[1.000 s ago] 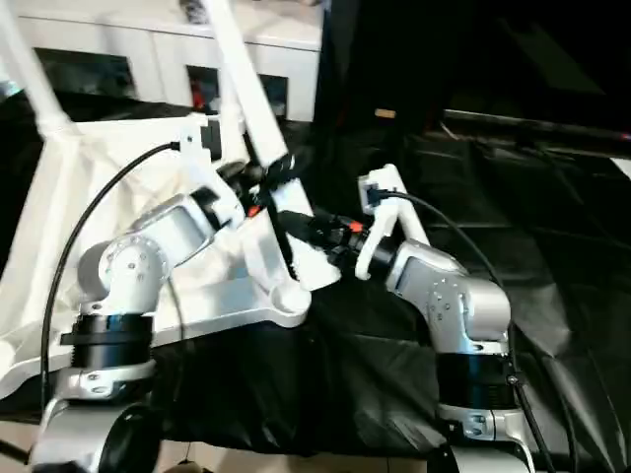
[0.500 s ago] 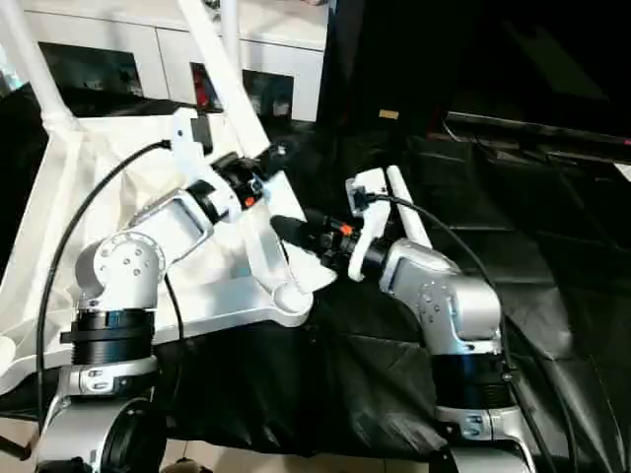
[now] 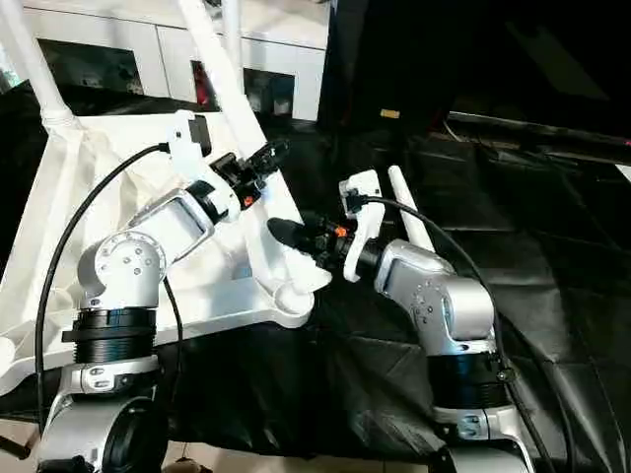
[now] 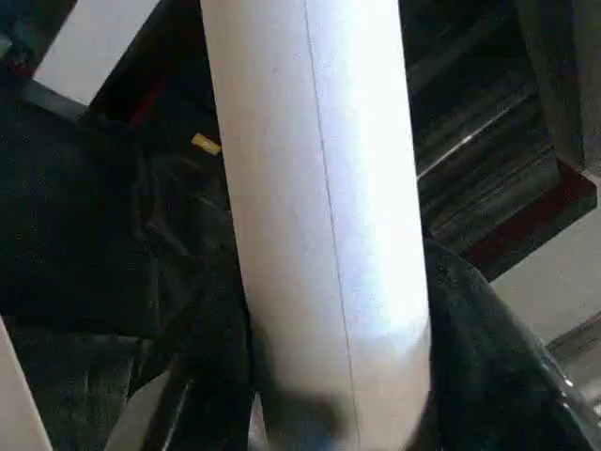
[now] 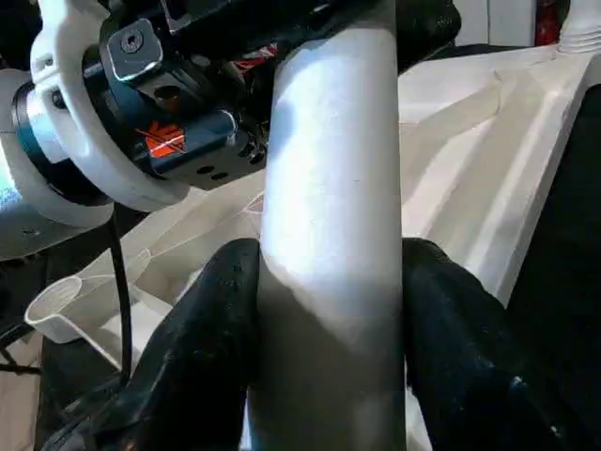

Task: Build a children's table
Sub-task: Pick table leg

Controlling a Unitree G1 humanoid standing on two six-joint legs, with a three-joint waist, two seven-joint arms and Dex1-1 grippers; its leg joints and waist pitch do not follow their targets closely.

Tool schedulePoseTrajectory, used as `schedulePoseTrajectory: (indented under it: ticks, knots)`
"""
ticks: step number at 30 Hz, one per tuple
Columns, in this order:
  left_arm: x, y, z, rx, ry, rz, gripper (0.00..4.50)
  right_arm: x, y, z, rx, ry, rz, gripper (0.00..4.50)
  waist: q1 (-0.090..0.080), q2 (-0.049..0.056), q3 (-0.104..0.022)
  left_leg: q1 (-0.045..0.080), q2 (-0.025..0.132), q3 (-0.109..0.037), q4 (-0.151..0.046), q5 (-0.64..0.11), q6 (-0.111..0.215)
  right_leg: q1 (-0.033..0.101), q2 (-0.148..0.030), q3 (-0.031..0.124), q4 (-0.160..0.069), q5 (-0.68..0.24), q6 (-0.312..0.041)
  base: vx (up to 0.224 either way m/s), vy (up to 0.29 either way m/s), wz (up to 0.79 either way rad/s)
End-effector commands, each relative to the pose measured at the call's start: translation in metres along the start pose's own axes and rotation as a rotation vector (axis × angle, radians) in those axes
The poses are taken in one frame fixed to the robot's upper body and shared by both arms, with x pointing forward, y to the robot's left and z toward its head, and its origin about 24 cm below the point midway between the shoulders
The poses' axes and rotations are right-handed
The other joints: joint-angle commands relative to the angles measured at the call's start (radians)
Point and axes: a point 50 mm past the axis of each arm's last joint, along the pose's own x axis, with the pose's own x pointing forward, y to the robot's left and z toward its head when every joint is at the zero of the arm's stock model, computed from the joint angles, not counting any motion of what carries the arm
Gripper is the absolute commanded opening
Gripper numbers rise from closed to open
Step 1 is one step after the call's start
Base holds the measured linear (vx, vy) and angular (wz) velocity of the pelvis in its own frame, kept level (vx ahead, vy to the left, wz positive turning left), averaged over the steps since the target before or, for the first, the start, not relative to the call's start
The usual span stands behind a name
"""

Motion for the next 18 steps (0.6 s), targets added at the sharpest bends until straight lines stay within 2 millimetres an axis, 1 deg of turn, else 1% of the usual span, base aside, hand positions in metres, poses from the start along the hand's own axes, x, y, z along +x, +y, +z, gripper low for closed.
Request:
schedulePoseTrajectory:
  ticks: [1, 2, 3, 4, 7, 8, 9, 10, 11, 12, 13, 14, 15, 17, 18]
  knots:
    - [0.004, -0.011, 0.004, 0.03, 0.001, -0.043, 2.06, 0.001, 0.0, 0.011, -0.037, -0.031, 0.0, 1.88, 0.001, -0.001, -0.078, 0.019, 0.005, 0.006, -0.063, -0.16, 0.001, 0.054, -0.036, 0.016, -0.069, -0.162, -0.157, 0.0, 0.0, 0.0]
    - [0.005, -0.012, 0.004, 0.033, 0.001, -0.045, 2.06, 0.001, 0.0, 0.012, -0.037, -0.031, 0.0, 1.88, 0.001, 0.0, -0.078, 0.019, 0.006, 0.006, -0.064, -0.161, 0.001, 0.053, -0.036, 0.016, -0.069, -0.164, -0.157, 0.0, 0.0, 0.0]
    - [0.005, -0.014, 0.006, 0.049, 0.003, -0.067, 2.02, 0.001, 0.0, 0.012, -0.041, -0.029, 0.001, 1.88, 0.001, -0.003, -0.078, 0.018, 0.005, 0.006, -0.064, -0.163, 0.0, 0.054, -0.036, 0.015, -0.07, -0.173, -0.152, 0.0, 0.0, 0.0]
    - [0.005, -0.016, 0.007, 0.064, 0.003, -0.079, 1.96, 0.001, 0.0, 0.013, -0.044, -0.029, 0.002, 1.88, 0.002, -0.001, -0.077, 0.018, 0.005, 0.006, -0.064, -0.165, -0.001, 0.053, -0.037, 0.016, -0.07, -0.182, -0.149, 0.0, 0.0, 0.0]
    - [0.004, -0.02, 0.01, 0.088, 0.006, -0.129, 1.94, 0.002, 0.0, 0.014, -0.063, -0.021, 0.011, 1.88, 0.002, -0.001, -0.077, 0.019, 0.006, 0.006, -0.065, -0.167, -0.005, 0.052, -0.037, 0.016, -0.07, -0.187, -0.146, 0.0, 0.0, 0.0]
    - [0.004, -0.02, 0.01, 0.091, 0.007, -0.131, 1.9, 0.003, -0.001, 0.014, -0.066, -0.02, 0.014, 2.23, 0.003, -0.001, -0.077, 0.019, 0.006, 0.005, -0.065, -0.167, -0.006, 0.052, -0.037, 0.016, -0.07, -0.186, -0.145, 0.0, 0.0, 0.0]
    - [0.002, -0.022, 0.011, 0.121, 0.015, -0.168, 1.9, 0.002, -0.002, 0.014, -0.066, -0.008, 0.033, 2.23, 0.003, -0.001, -0.078, 0.018, 0.006, 0.005, -0.064, -0.167, -0.007, 0.053, -0.038, 0.015, -0.068, -0.181, -0.148, 0.0, 0.0, 0.0]
    - [0.002, -0.022, 0.012, 0.129, 0.018, -0.179, 1.9, 0.001, -0.002, 0.015, -0.065, -0.002, 0.041, 2.58, 0.002, -0.001, -0.077, 0.019, 0.005, 0.006, -0.065, -0.167, -0.004, 0.052, -0.036, 0.015, -0.069, -0.184, -0.147, 0.0, 0.0, 0.0]
    - [0.001, -0.024, 0.013, 0.156, 0.027, -0.214, 1.9, -0.001, -0.003, 0.015, -0.062, 0.017, 0.066, 2.58, 0.004, 0.002, -0.078, 0.02, 0.005, 0.005, -0.064, -0.165, -0.005, 0.052, -0.037, 0.015, -0.068, -0.181, -0.146, 0.0, 0.0, 0.0]
    - [0.0, -0.025, 0.013, 0.165, 0.035, -0.239, 1.88, -0.002, -0.003, 0.015, -0.063, 0.029, 0.082, 2.6, 0.005, 0.001, -0.078, 0.019, 0.006, 0.006, -0.064, -0.16, -0.002, 0.054, -0.036, 0.015, -0.067, -0.174, -0.147, 0.0, 0.0, 0.0]
    - [-0.002, -0.026, 0.013, 0.179, 0.049, -0.276, 1.86, -0.004, -0.004, 0.016, -0.076, 0.053, 0.103, 2.78, 0.005, 0.002, -0.078, 0.02, 0.006, 0.007, -0.064, -0.154, -0.001, 0.053, -0.036, 0.016, -0.065, -0.157, -0.156, 0.0, 0.0, 0.0]
    - [-0.003, -0.027, 0.013, 0.191, 0.066, -0.313, 1.86, -0.006, -0.006, 0.016, -0.091, 0.076, 0.117, 2.91, 0.006, 0.003, -0.078, 0.019, 0.005, 0.006, -0.063, -0.152, 0.0, 0.055, -0.036, 0.015, -0.065, -0.152, -0.16, 0.0, 0.0, 0.0]
    - [-0.004, -0.028, 0.013, 0.205, 0.077, -0.344, 1.86, -0.007, -0.008, 0.016, -0.105, 0.095, 0.123, 2.91, 0.006, -0.001, -0.079, 0.018, 0.005, 0.007, -0.063, -0.145, 0.001, 0.056, -0.035, 0.015, -0.062, -0.139, -0.167, 0.0, 0.0, 0.0]
    - [-0.004, -0.029, 0.013, 0.218, 0.09, -0.374, 1.86, -0.009, -0.01, 0.016, -0.117, 0.115, 0.127, 3.12, 0.006, 0.001, -0.077, 0.019, 0.006, 0.008, -0.062, -0.147, 0.002, 0.055, -0.036, 0.016, -0.062, -0.139, -0.174, 0.0, 0.0, 0.0]
    - [-0.005, -0.03, 0.013, 0.22, 0.101, -0.396, 1.86, -0.01, -0.011, 0.016, -0.123, 0.129, 0.14, 3.12, 0.006, -0.002, -0.078, 0.018, 0.006, 0.008, -0.062, -0.145, 0.002, 0.057, -0.038, 0.015, -0.061, -0.137, -0.178, 0.0, 0.0, 0.0]
